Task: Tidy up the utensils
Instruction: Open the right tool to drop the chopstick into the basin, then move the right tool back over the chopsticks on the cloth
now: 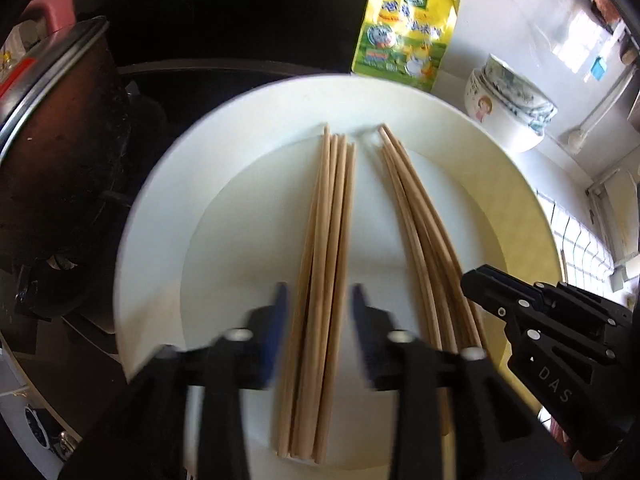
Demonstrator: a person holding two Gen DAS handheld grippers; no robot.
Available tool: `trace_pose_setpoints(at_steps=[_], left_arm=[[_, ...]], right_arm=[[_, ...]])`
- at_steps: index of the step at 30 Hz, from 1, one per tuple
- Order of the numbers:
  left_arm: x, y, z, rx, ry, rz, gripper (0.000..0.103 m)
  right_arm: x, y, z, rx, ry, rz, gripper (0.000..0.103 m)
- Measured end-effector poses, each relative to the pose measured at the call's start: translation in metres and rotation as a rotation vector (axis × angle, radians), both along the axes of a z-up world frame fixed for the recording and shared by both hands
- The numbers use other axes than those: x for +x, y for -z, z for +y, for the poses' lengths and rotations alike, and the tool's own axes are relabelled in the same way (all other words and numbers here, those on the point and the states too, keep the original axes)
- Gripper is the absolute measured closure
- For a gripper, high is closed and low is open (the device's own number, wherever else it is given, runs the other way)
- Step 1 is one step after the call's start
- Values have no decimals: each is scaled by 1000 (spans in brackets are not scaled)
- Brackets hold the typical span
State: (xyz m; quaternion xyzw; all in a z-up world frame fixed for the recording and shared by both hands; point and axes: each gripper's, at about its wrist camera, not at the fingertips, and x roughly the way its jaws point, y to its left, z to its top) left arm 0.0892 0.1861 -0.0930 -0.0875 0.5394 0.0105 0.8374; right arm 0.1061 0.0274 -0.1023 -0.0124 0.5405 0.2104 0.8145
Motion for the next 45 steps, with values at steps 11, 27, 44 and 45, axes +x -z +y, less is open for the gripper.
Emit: trace_pose_setpoints(at_steps=[11,27,44,45], left_arm=[[-17,-20,5,14,-18,-34,60],[-39,-49,-20,25,-3,-106,52],[-48,-53,-112,-4,112,-104,47],[-49,-53,-118,-7,121,-103,47]], right_arm=[[-10,-15,-12,8,13,-23,89],[-50,-51,-48,15,27,-103,81],[-79,-58,-154,6,184,-115,79],[-80,-58,-161,5,195,-114,79]])
